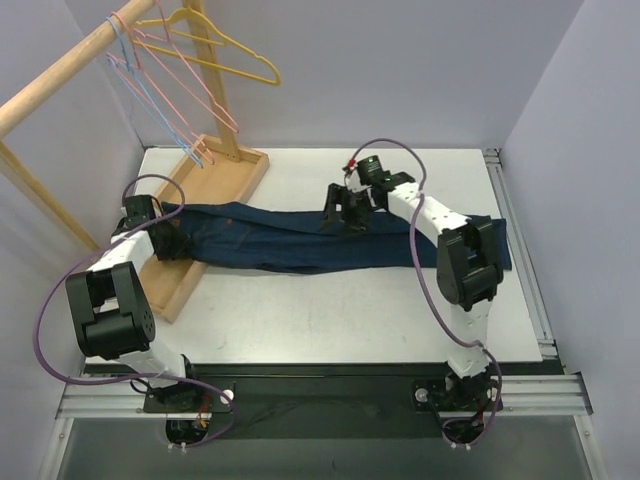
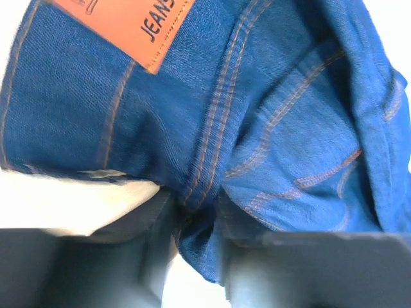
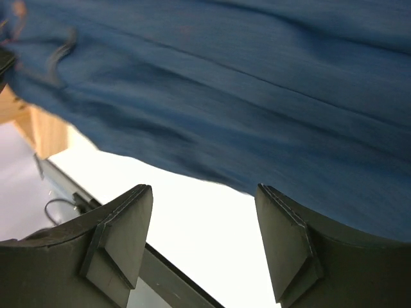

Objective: Place the trousers on the hanger
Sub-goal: Fold the trousers at the center of the board.

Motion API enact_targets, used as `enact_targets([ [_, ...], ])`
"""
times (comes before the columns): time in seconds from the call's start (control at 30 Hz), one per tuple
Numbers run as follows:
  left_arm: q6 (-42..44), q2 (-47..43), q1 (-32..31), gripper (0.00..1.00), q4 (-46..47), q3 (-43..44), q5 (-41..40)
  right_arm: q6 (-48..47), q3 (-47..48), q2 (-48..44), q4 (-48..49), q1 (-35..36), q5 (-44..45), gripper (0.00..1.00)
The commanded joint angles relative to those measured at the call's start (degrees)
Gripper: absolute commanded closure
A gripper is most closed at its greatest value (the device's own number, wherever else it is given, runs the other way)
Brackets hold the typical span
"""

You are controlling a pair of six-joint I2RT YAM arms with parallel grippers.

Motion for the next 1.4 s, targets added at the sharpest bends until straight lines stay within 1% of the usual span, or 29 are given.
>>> enact_targets([
  [0.0, -0.5, -0.3, 0.2, 0.78, 5.0, -0.5, 3.1, 2.3, 6.7, 4.7, 4.6, 4.6, -6.4, 0.35],
  [0.07, -0.5, -1.0, 0.2, 0.89, 6.4, -2.2, 4.0, 3.0, 8.6, 6.5, 6.9, 6.0, -6.8, 0.35],
  [0.1, -0.5, -2.0, 0.2, 0.99, 6.9, -2.7, 4.4, 4.3, 11.0, 8.5, 8.1, 6.9, -6.9, 0.36],
  [0.13, -0.2, -2.6, 0.2, 1.0, 7.4, -3.4, 4.8, 4.8, 12.1, 9.5, 8.3, 7.1, -7.1, 0.36],
  [0.2, 0.2, -4.5, 0.2, 1.0, 7.5, -5.2, 5.0, 6.6, 14.7, 12.5, 8.8, 7.6, -7.7, 0.36],
  [0.33, 1.0, -8.3, 0.3, 1.0, 10.0, -9.0, 6.4, 6.9, 19.1, 15.8, 9.5, 8.8, -6.7, 0.37],
  [0.5, 2.7, -13.2, 0.3, 1.0, 13.1, -12.5, 9.3, 9.2, 20.1, 19.0, 13.6, 9.4, -5.6, 0.38],
  [0.6, 4.1, -15.3, 0.4, 1.0, 12.7, -13.1, 9.5, 9.8, 22.1, 20.7, 13.7, 10.1, -5.8, 0.39],
  [0.87, 5.6, -17.1, 0.4, 1.0, 9.8, -13.3, 8.7, 11.3, 19.3, 20.5, 13.3, 11.2, -4.6, 0.4],
  [1.03, 6.7, -18.8, 0.4, 1.0, 8.3, -13.7, 7.8, 11.4, 16.7, 17.8, 13.2, 11.8, -4.4, 0.41],
  [1.2, 6.7, -20.2, 0.5, 1.0, 8.4, -14.5, 7.8, 11.7, 18.9, 20.2, 12.4, 12.8, -3.7, 0.41],
  [1.37, 7.3, -20.5, 0.4, 1.0, 7.8, -14.2, 8.5, 11.2, 20.4, 22.3, 11.0, 12.8, 0.5, 0.41],
])
